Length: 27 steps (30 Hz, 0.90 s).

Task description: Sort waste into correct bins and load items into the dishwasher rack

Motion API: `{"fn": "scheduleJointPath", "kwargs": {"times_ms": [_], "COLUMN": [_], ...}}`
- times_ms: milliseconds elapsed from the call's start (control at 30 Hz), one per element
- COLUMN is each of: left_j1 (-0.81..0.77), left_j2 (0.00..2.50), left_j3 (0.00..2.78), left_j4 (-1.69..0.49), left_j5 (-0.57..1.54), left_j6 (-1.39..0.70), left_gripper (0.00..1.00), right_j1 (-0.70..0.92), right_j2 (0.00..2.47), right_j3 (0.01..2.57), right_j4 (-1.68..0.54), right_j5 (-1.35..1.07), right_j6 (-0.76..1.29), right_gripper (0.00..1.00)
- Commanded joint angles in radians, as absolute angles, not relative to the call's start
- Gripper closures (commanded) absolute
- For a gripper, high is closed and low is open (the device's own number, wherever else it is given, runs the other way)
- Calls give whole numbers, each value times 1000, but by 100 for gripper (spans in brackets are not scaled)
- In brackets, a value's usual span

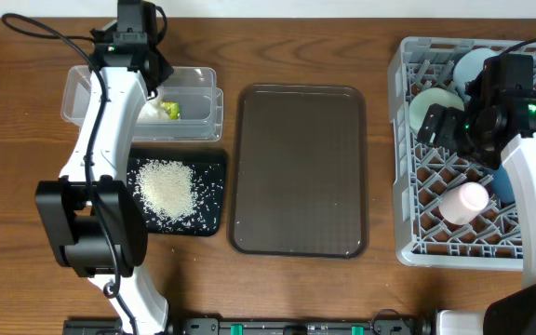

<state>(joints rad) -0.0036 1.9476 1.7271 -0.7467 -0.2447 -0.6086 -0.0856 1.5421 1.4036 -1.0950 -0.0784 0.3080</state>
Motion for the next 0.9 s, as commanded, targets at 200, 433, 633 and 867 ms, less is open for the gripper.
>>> {"fn": "scheduleJointPath", "kwargs": {"times_ms": [200, 433, 633, 867], "left_j1": [-3, -3, -3, -14], "left_j2": [1908, 1731, 1547, 1366], "left_j3": [1723, 1723, 1722, 1682], "left_j4": [-842, -1026, -1186, -1386], "left_j5": [-194, -49, 12, 12], "left_j6": [-633, -633, -633, -633], "left_gripper": [60, 61, 59, 57], "right_j1": [-86, -86, -86, -86], "right_j2": [1534, 1534, 1534, 1534], "right_j3": [1406, 1406, 1406, 1406], "right_j4": [-1093, -1093, -1093, -1093], "right_j5": [-79, -79, -79, -79], "right_j6": [321, 321, 321, 321], "right_gripper": [1, 1, 1, 1]}}
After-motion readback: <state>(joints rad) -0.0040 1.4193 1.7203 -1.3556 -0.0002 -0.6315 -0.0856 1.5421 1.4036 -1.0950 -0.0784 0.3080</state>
